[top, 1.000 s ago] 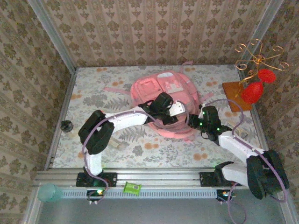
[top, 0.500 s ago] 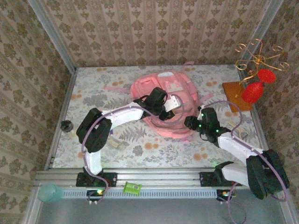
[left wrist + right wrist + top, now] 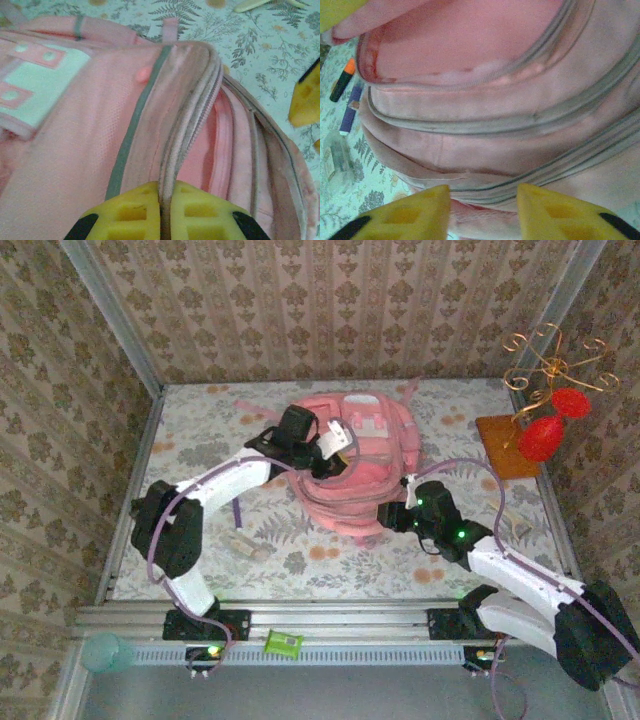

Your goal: Pack books, pencil case, and school supplies into a backpack

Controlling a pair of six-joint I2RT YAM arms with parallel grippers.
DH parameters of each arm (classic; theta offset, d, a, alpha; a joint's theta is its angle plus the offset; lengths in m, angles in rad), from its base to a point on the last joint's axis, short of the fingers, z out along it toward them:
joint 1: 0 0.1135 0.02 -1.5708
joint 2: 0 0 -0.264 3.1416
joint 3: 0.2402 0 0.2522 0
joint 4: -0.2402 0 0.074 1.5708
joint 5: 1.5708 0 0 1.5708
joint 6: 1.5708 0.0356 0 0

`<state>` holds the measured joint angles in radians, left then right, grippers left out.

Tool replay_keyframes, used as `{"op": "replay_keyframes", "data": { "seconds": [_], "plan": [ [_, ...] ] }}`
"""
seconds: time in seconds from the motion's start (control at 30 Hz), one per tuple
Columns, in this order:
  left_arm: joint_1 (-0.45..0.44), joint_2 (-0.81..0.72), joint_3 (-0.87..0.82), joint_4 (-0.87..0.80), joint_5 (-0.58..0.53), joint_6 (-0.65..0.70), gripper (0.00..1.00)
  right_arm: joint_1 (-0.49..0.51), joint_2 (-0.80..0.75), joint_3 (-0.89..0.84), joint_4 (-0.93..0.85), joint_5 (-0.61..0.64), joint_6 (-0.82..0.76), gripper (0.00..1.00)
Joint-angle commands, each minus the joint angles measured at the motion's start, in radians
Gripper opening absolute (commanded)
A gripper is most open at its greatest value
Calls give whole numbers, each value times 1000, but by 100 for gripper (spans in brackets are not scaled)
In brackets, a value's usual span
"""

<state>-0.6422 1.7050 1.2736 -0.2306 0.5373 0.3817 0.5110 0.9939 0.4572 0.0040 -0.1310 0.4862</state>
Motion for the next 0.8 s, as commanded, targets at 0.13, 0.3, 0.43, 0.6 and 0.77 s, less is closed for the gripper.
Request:
{"op": "replay_keyframes", "data": {
  "seconds": [0.13, 0.3, 0.43, 0.6, 0.77],
  "plan": [
    [76, -115, -35, -90, 193, 203, 0, 63, -25, 176, -39, 101, -422, 61],
    [133, -157, -55, -85, 263, 302, 0, 70, 125, 298, -28, 56, -613, 73],
    [166, -159, -51, -76, 353, 303, 0, 83, 246, 387, -27, -31, -748, 77],
    [179, -146, -48, -70, 353, 307, 0, 84, 389, 515, 8, -52, -818, 73],
    [179, -132, -51, -51, 328, 253, 7, 85, 522, 593, 29, -55, -806, 38]
  ]
}}
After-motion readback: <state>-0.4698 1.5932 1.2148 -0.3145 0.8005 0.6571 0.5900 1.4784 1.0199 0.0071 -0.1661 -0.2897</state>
